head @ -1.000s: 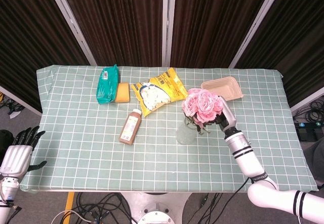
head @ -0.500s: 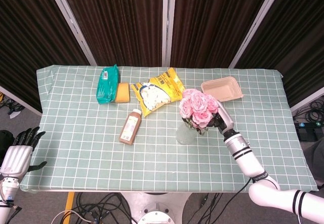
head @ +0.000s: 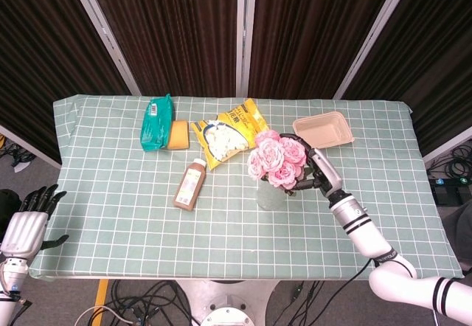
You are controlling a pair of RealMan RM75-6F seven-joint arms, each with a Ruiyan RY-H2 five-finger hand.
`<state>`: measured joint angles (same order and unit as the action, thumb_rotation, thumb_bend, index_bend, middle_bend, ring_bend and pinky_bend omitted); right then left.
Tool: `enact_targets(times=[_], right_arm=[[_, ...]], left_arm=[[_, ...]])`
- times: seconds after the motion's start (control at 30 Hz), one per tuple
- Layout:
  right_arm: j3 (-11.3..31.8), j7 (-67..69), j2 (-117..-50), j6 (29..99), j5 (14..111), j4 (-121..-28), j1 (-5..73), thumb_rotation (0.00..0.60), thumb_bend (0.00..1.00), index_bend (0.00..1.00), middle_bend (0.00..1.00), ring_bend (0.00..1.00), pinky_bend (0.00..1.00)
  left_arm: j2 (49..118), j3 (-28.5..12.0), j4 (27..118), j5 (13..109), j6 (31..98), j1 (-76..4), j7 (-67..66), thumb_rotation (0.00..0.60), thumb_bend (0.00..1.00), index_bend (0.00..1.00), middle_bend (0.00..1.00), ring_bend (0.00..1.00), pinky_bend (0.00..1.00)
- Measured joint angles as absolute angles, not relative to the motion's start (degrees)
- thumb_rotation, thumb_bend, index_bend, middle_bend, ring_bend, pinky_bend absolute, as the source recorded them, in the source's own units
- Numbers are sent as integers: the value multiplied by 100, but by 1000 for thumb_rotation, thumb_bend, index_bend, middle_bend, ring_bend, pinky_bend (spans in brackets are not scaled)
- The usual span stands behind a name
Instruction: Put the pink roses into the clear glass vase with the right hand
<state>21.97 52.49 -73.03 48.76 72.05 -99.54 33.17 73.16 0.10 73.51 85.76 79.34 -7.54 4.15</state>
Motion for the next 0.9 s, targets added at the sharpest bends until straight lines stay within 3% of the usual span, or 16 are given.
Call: enact_targets(times=[0.23, 0.5, 0.67, 0.9], right_arm=[[2103, 5497, -7239, 5277, 7611, -9908, 3123, 600, 0, 27, 79, 0, 0], [1746, 5611, -6879, 6224, 8469, -9704, 2633, 600, 0, 1, 57, 0, 0], [1367, 4856, -6593, 6596, 8702, -9470, 2251, 600, 13, 0, 12, 0, 0], [825, 2695, -6291, 7139, 8799, -9047, 1594, 600, 20, 0, 0, 0, 0]], left_arm=[[7302, 14, 7374, 8581, 7946, -745, 402, 600, 107, 135, 28, 0, 100], [7263, -12, 7446, 8569, 7959, -750, 405, 600, 107, 135, 28, 0, 100], [7318, -21, 7446, 8577, 7975, -755, 398, 600, 107, 136, 29, 0, 100], [7333, -63, 7498, 8633, 8077, -769, 469, 600, 107, 135, 28, 0, 100]])
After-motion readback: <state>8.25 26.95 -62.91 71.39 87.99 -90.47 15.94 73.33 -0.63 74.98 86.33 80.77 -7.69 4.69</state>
